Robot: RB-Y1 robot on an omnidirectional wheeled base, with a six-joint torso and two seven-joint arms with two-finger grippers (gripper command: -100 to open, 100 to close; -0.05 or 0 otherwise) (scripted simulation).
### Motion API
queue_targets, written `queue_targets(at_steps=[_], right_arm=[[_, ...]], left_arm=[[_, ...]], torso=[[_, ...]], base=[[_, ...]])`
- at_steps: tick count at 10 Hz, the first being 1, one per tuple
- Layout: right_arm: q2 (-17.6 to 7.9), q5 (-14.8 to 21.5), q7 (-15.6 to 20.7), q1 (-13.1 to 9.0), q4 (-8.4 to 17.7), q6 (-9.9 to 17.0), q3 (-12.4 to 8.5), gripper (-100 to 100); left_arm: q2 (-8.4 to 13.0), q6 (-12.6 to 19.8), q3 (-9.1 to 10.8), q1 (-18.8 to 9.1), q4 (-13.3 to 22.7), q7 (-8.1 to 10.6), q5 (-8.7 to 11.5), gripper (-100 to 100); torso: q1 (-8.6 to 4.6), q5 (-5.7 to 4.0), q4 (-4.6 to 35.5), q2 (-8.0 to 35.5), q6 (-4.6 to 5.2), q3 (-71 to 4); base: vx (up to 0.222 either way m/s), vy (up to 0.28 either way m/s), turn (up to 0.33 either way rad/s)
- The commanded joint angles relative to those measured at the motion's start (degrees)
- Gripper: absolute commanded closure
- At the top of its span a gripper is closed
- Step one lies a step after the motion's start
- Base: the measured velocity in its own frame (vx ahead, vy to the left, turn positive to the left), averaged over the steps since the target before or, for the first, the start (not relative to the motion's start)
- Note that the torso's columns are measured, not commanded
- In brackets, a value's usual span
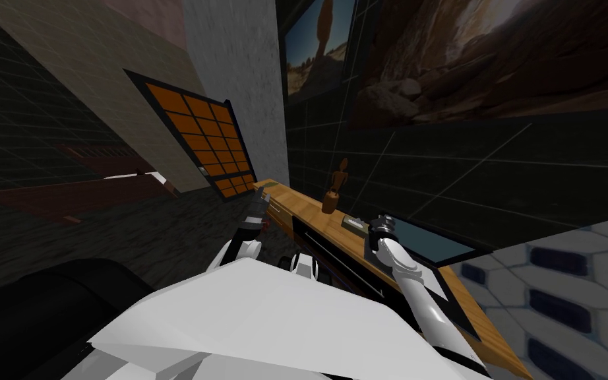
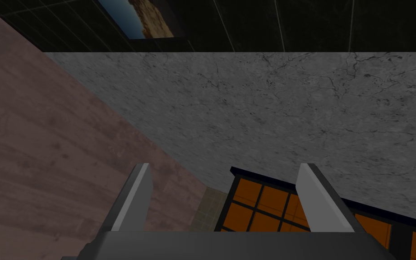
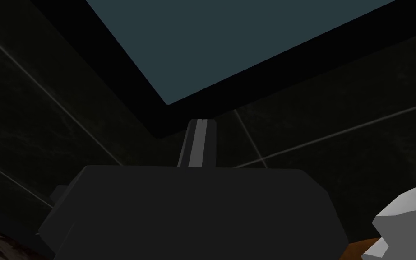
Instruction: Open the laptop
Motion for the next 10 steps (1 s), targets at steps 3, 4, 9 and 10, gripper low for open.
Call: queue_targets(at_steps=[3, 4, 9, 10], right_arm=[[-1.69, 2.14, -3.99, 0.54, 1.13, -1.43, -0.18, 100], [-3.27, 1.31, -3.38, 0.0, 2.91, -2.12, -0.79, -100], [-7.23, -1.29, -0.92, -1.48, 7.6, -3.63, -2.36, -100], [-7.79, -1.66, -0.57, -1.69, 8.26, -3.84, -2.58, -100]], left_arm=[[0.0, 0.0, 0.0, 0.0, 0.0, 0.0, 0.0, 0], [0.01, 0.0, 0.0, 0.0, 0.0, 0.0, 0.0, 0], [0.0, 0.0, 0.0, 0.0, 0.0, 0.0, 0.0, 0], [0.0, 0.0, 0.0, 0.0, 0.0, 0.0, 0.0, 0]], torso=[[-0.11, -0.03, 0.0, -0.02, 0.01, -0.01], [-0.2, -0.05, -0.01, -0.05, 0.0, -0.03], [-0.13, -0.03, 0.01, -0.02, -0.01, -0.01], [-0.07, -0.01, 0.01, -0.03, -0.01, -0.02]], base=[[-0.006, 0.055, -0.027], [0.015, 0.053, 0.029], [0.034, 0.075, 0.019], [0.029, 0.07, 0.014]])
